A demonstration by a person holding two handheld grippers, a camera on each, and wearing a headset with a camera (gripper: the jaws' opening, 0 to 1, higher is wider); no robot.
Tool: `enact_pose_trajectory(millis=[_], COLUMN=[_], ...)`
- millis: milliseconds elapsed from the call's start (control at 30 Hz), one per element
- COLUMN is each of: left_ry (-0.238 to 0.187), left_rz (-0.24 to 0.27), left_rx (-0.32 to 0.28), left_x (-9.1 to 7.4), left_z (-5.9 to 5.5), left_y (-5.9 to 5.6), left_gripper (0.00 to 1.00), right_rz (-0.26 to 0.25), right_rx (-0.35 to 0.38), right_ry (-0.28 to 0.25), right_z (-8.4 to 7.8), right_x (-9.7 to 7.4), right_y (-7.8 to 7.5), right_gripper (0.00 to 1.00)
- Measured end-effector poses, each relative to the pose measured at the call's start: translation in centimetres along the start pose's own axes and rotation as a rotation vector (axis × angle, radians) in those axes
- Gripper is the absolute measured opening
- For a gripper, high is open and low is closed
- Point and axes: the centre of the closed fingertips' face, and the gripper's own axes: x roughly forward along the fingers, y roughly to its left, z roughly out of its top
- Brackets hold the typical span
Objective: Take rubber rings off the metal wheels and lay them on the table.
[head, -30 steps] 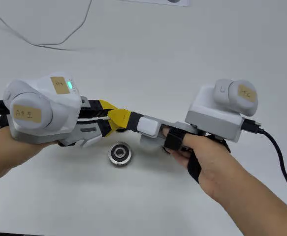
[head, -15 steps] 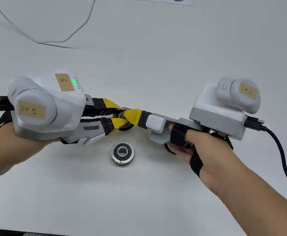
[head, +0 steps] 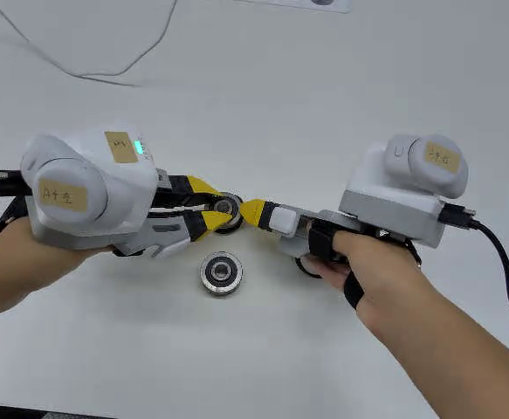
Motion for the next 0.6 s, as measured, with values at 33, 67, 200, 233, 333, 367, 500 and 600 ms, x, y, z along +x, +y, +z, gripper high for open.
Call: enact_pose_trajectory(millis=[33,67,200,233,333,367,500,600], left_ry=[-0.001,-0.002,-0.002,-0.003,-0.006,-0.006,-0.006,-0.006], left_rz=[0.0,0.0,0.0,0.0,0.0,0.0,-0.001,0.0], left_rx=[0.0,0.0,0.001,0.0,-0.001,-0.002,-0.001,-0.002], left_x=[-0.01,-0.02,-0.04,-0.04,-0.06,-0.07,-0.08,-0.06], left_z=[0.01,0.01,0.01,0.0,-0.01,-0.02,-0.05,-0.06], left_y=[-0.01,-0.01,-0.02,-0.01,-0.01,-0.01,0.0,0.03], left_gripper=[0.13,0.13,0.12,0.12,0.12,0.12,0.12,0.12], right_rz=[0.001,0.002,0.009,0.01,0.013,0.014,0.019,0.022], right_rx=[0.019,0.024,0.052,0.054,0.067,0.066,0.07,0.066], right_ry=[0.004,0.006,0.007,0.008,0.009,0.01,0.01,0.01], right_z=[-0.02,-0.03,-0.08,-0.07,-0.08,-0.05,-0.07,-0.09], right_x=[-0.01,-0.02,-0.02,0.0,-0.02,0.0,0.07,0.08], right_y=[0.01,0.0,0.22,0.21,0.27,0.25,0.35,0.44], right_gripper=[0.01,0.01,0.01,0.01,0.01,0.01,0.01,0.0])
